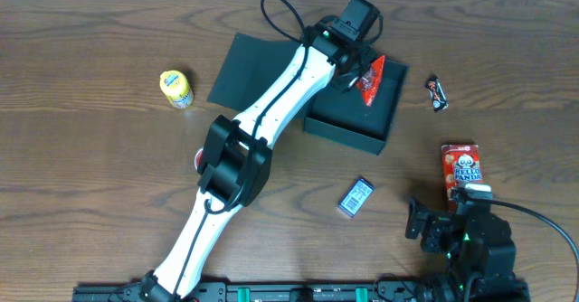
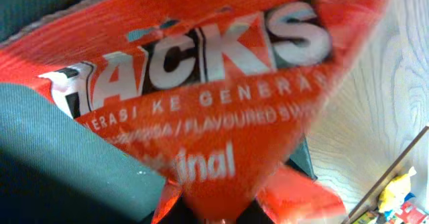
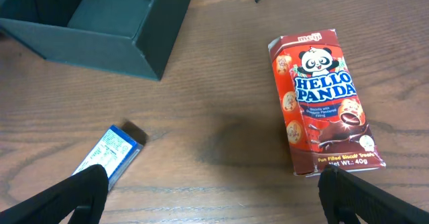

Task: Pack container
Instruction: 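Lift the Hacks bag with the left gripper and carry it into the green box, then release the bag in the box and withdraw the left gripper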

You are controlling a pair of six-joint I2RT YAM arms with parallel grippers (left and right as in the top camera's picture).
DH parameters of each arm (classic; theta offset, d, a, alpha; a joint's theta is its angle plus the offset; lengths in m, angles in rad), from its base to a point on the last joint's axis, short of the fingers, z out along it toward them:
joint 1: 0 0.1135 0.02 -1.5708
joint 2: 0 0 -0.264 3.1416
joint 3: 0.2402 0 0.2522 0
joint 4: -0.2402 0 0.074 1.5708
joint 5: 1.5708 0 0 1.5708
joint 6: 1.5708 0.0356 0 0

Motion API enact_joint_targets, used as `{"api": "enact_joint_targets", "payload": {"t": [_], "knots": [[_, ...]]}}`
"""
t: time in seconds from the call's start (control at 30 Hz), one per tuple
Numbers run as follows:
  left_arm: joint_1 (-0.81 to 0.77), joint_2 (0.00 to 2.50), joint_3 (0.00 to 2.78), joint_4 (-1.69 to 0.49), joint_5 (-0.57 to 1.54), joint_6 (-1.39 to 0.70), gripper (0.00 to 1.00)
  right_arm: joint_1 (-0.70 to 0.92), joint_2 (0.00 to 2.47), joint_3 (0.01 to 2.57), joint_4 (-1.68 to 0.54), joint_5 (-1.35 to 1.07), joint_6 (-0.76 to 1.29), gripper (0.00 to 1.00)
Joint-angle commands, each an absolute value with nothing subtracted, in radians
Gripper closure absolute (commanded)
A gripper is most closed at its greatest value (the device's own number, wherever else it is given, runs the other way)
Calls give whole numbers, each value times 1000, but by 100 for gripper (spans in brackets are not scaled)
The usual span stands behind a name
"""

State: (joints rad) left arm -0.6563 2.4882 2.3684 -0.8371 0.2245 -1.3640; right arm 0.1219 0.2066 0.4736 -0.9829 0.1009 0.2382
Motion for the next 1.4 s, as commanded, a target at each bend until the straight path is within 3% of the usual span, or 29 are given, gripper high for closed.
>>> {"api": "enact_joint_targets", "payload": {"t": [0.0,0.1,0.2,0.5,0.6,0.73,0.8,0.83,1.13,1.37], "knots": [[-658,2494,2397,-835,199,-1357,89,112,201,469,-984,97,254,1],[-673,2500,2396,-829,189,-1357,87,112,201,469,-984,97,254,1],[-684,2500,2396,-810,149,-1356,65,112,201,469,-984,97,254,1],[-681,2486,2406,-699,269,-1355,56,112,201,469,-984,97,254,1],[-673,2447,2430,-706,273,-1258,51,112,201,469,-984,97,254,1],[-663,2353,2484,-828,131,-1129,36,112,201,469,-984,97,254,1],[-660,2283,2498,-915,38,-1053,11,112,201,469,-984,97,254,1],[-658,2239,2498,-964,-6,-1006,4,112,201,469,-984,97,254,1],[-601,1936,2498,-1405,-160,-838,5,112,201,469,-984,97,254,1],[-610,1850,2489,-1689,-282,-745,5,112,201,469,-984,97,254,1]]}}
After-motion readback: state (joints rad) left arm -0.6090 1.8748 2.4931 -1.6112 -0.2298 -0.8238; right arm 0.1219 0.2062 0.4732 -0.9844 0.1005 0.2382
